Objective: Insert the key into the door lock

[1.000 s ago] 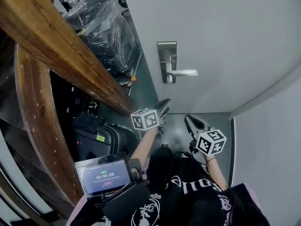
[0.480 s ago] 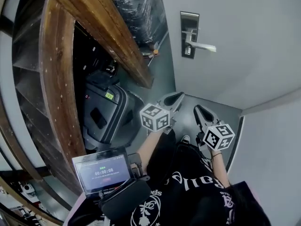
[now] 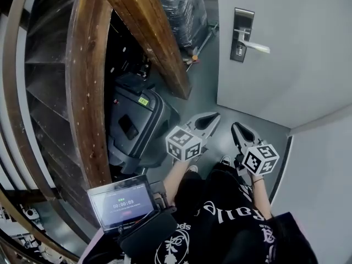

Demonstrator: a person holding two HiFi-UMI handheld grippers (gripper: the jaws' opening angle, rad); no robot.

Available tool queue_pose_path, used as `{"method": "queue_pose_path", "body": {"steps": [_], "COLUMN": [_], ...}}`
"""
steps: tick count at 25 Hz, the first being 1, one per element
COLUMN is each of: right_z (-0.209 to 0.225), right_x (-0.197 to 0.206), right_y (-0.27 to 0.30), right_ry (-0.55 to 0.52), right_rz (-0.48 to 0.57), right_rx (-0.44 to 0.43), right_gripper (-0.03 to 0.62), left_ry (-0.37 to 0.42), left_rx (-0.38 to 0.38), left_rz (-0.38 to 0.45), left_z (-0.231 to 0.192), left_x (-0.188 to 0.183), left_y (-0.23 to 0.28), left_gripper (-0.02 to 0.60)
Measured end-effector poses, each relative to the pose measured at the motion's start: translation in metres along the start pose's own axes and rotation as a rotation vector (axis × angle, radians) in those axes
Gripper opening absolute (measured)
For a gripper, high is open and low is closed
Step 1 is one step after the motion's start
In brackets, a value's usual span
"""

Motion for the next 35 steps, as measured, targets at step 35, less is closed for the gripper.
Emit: {"method": "queue_pose_path", "body": {"steps": [35], "right_z": [-0.192], "right_x": [0.139], "right_y": [-0.042], "right_ry": [0.127], "right_rz": [0.054], "right_rx": [0.150], "right_gripper": [0.037], "left_ry": [-0.011], "left_rx": [0.213], "left_rz": [-0.106], "left_z": [0.046], "left_x": [0.106], "left_y": [-0.181], "left_gripper": [0.005]}}
Point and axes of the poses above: the fingertips, and each gripper's own axes: y forward along the fingers, z to its right, x out of its underside, the point moved 1 cm from there along -y, backward along the fingers, and after that the axes turned 6 degrees about -z, right-handed, at the moved point
